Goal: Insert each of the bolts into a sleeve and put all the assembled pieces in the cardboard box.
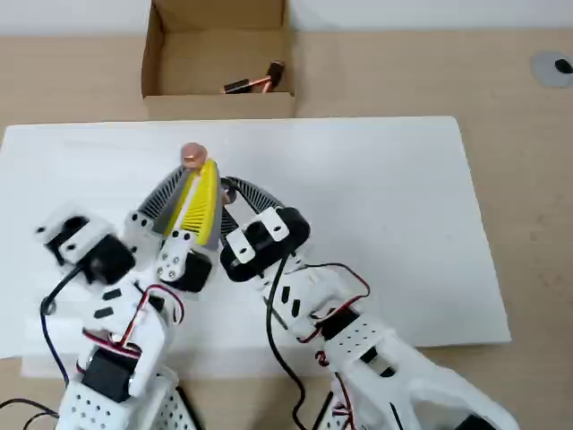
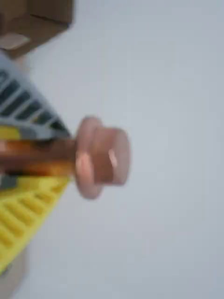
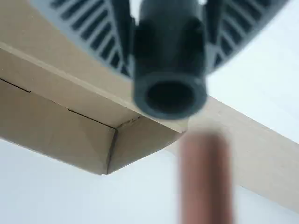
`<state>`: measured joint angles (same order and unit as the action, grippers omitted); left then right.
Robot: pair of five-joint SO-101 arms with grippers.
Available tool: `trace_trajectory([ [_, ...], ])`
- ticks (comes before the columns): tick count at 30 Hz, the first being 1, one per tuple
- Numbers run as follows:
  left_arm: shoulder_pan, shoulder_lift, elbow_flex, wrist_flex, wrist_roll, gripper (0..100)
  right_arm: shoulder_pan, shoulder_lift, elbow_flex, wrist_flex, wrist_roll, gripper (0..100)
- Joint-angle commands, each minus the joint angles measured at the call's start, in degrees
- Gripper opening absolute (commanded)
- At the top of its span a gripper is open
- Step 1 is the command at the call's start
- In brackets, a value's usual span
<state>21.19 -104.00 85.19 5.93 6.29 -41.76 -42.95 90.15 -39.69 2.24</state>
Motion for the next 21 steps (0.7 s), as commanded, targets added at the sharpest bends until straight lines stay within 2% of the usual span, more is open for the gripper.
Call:
trace_trajectory([
  [1, -0.7, -0.48, -1.67, -3.08, -0.44, 1, 0.75, -1.98, -0.92, -1.67, -0.44, 0.9],
  [17, -1.14, -0.48, 3.34, -3.08, -3.08, 1, 0.75, -1.98, -0.92, -1.67, -0.44, 0.9],
  [21, -1.14, -0.48, 6.33, -7.91, -4.92, 1, 0.75, -1.98, -0.92, -1.67, -0.44, 0.9],
])
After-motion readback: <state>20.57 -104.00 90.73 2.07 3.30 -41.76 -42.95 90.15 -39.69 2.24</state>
